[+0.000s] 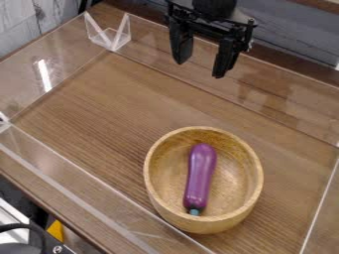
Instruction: Remove the purple eggplant from inside the brown bowl and put it on the table
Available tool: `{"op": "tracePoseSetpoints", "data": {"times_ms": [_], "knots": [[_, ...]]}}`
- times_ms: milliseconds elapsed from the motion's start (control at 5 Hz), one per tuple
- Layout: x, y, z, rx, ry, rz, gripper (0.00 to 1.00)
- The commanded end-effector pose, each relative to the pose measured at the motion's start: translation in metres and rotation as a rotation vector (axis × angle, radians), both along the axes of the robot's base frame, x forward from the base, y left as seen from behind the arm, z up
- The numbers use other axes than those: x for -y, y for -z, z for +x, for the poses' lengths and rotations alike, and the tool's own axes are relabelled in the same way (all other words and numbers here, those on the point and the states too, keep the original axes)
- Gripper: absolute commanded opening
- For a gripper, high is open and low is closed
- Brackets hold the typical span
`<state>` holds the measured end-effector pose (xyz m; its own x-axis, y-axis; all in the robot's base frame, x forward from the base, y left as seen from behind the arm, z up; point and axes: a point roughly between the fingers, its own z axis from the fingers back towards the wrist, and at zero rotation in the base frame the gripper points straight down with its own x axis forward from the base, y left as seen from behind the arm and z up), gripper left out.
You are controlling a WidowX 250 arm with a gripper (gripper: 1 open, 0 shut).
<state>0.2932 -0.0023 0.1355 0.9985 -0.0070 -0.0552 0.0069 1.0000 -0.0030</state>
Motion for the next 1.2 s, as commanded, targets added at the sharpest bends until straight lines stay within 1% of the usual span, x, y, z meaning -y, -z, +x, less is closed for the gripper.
{"op": "tracePoseSetpoints", "data": {"times_ms": [0, 200, 400, 600, 800, 1000], "knots": [[0.003, 0.005, -0.006, -0.016, -0.011, -0.008, 1.0], [0.017, 0.012, -0.028, -0.023, -0.024, -0.03, 1.0], [0.03, 0.016, -0.046, -0.021, -0.03, -0.046, 1.0], [0.036, 0.019, -0.055, -0.017, -0.038, -0.055, 1.0], [0.043, 0.025, -0.061, 0.005, -0.045, -0.058, 1.0], [0.049, 0.031, -0.065, 0.035, -0.054, -0.056, 1.0]]}}
